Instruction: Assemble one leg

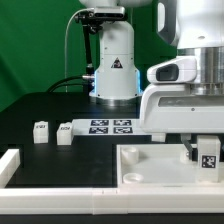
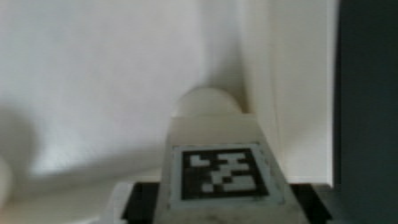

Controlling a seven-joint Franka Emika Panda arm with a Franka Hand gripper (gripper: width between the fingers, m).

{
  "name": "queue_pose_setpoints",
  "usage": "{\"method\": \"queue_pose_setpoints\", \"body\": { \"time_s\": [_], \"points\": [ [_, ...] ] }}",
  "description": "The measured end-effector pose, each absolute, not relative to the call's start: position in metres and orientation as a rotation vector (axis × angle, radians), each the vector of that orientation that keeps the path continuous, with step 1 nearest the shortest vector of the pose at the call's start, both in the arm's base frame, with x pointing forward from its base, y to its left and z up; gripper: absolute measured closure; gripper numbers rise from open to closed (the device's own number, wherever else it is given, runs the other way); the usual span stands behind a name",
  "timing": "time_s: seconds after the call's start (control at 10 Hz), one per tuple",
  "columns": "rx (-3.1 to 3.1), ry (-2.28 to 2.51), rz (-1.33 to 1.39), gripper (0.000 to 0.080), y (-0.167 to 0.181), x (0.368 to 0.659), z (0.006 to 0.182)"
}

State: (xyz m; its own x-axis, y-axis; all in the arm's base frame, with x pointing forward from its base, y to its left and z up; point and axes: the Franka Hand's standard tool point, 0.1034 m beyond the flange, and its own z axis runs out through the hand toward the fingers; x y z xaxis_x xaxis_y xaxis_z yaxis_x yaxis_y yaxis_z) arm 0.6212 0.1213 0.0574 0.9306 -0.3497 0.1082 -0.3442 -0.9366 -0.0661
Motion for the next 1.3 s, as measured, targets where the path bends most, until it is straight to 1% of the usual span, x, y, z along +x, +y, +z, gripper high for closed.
{"method": "queue_pose_setpoints", "body": {
  "time_s": [0.5,0.7,0.8,0.9,1.0,1.1,1.3],
  "points": [
    [-2.863,1.302,-0.150,0.0508,0.085,0.616,0.056],
    [-2.856,1.360,-0.153,0.0508,0.078,0.615,0.056],
    [-2.855,1.359,-0.152,0.0429,0.079,0.615,0.056],
    [-2.855,1.359,-0.152,0.0429,0.079,0.615,0.056],
    [-2.855,1.359,-0.152,0.0230,0.079,0.615,0.056],
    [-2.855,1.359,-0.152,0.0169,0.079,0.615,0.055],
    [-2.855,1.359,-0.151,0.0155,0.079,0.615,0.055]
  ]
}}
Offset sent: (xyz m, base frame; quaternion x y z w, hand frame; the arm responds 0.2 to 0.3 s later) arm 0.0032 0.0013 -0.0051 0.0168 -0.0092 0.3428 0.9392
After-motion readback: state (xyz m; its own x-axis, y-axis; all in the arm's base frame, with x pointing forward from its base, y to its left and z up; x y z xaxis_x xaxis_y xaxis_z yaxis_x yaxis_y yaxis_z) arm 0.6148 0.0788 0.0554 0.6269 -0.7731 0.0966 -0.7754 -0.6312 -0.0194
